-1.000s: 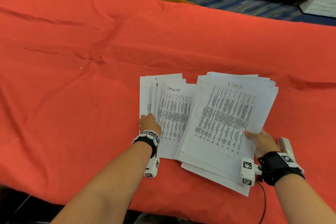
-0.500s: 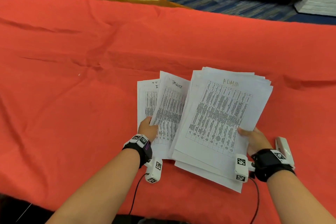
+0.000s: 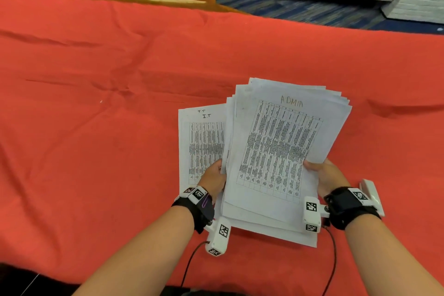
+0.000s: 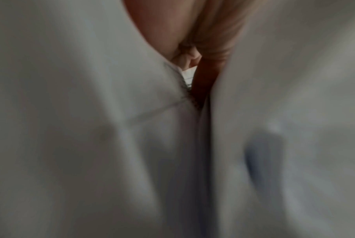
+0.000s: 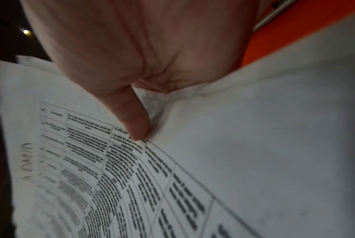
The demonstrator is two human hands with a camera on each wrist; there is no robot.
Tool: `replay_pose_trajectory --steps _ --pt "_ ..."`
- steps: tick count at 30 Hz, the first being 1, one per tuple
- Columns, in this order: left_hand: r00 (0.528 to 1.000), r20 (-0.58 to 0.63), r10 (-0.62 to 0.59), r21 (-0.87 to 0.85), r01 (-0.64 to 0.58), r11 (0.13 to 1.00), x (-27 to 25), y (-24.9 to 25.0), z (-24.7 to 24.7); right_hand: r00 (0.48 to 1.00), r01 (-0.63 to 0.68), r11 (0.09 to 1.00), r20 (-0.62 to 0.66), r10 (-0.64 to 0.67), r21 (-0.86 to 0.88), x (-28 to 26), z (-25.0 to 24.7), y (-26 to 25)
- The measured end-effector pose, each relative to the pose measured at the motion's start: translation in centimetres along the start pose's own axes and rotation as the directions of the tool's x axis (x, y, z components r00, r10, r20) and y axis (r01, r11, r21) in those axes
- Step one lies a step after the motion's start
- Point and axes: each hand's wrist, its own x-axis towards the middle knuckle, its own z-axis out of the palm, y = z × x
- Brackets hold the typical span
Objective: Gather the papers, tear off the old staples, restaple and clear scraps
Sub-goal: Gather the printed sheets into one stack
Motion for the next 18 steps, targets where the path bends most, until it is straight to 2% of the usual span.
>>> replay_pose_trajectory --steps 5,7,9,11,12,15,18 --pt "0.998 0.044 0.048 0.151 -0.054 0.987 0.0 -0.4 0.1 0.99 0.125 0.971 -0.04 -0.136 -0.204 -0.3 1.0 -0.2" --pt "0.995 0.076 0.069 0.24 -0.085 0.967 0.1 -0.5 0.0 0.989 0.134 0.952 -0.026 -0.147 -0.274 -0.2 0.9 0.0" --pt "0.996 0.057 0.068 0.235 -0.08 0.969 0.3 -0.8 -0.4 0.992 0.108 0.952 -0.036 -0.124 -0.288 -0.2 0.5 0.4" --pt "0.994 -0.075 0.075 0.274 -0.052 0.96 0.8 -1.0 -1.3 0.993 0.083 0.966 -0.066 -0.102 -0.244 -0.1 0.0 0.8" --pt "0.98 -0.177 0.088 0.362 -0.019 0.932 1.2 -1.2 -2.1 0.993 0.08 0.973 -0.073 -0.098 -0.215 -0.2 -0.2 0.9" --pt "0.883 -0.449 0.135 0.559 0.16 0.814 2.2 -1.7 -4.8 0.991 0.072 0.979 -0.099 -0.092 -0.189 -0.4 -0.9 1.1" --pt "0.814 -0.565 0.136 0.574 0.269 0.773 2.9 -1.9 -6.6 0.99 0.058 0.978 -0.116 -0.083 -0.2 -0.6 -1.4 1.2"
